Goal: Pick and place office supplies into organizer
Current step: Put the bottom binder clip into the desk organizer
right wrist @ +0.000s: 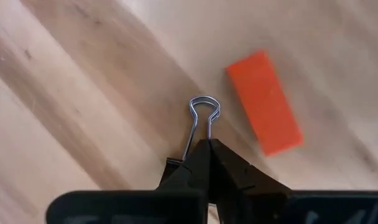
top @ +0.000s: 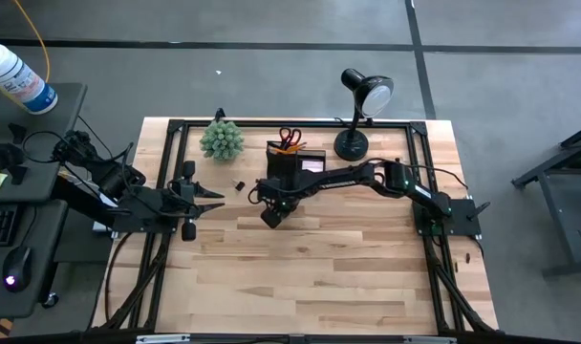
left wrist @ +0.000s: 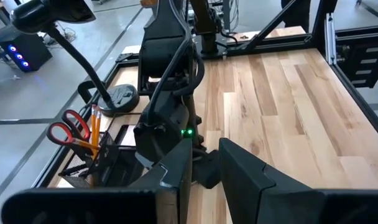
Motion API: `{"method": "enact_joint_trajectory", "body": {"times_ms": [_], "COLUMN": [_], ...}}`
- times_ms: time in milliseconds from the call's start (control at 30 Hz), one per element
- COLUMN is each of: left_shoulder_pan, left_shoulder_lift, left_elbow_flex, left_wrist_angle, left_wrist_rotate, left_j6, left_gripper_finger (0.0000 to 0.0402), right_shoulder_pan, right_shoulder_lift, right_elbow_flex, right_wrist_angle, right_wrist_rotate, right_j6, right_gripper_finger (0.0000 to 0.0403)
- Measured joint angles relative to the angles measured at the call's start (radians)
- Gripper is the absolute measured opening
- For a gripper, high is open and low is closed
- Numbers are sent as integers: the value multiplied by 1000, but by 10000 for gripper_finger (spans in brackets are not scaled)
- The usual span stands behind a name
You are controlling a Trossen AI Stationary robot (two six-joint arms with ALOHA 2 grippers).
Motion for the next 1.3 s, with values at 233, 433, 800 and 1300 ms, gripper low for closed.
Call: {"method": "enact_joint_trajectory", "body": {"times_ms": [233,433,800,1300], "left_shoulder_pan": [0,0,0,0], "left_shoulder_lift": [0,0,0,0], "left_elbow_flex": [0,0,0,0], "left_wrist_angle": [-7,-22,-21,-11], "left_wrist_rotate": [-3,-7,-23,-53], "left_j6": [0,0,2,0], "left_gripper_finger": [69,69,69,69], "right_shoulder_pan": [3,-6,-45,-117], "right_shoulder_lift": [-45,-115,-172,-126], "right_elbow_flex": [-7,-4,-2,-12], "right_wrist_angle": [-33,-21,41,127], "right_wrist_rotate": [-26,49,315,449], "right_j6": [-18,-79,-736,-1098], "right_gripper_finger": [0,0,0,0]}}
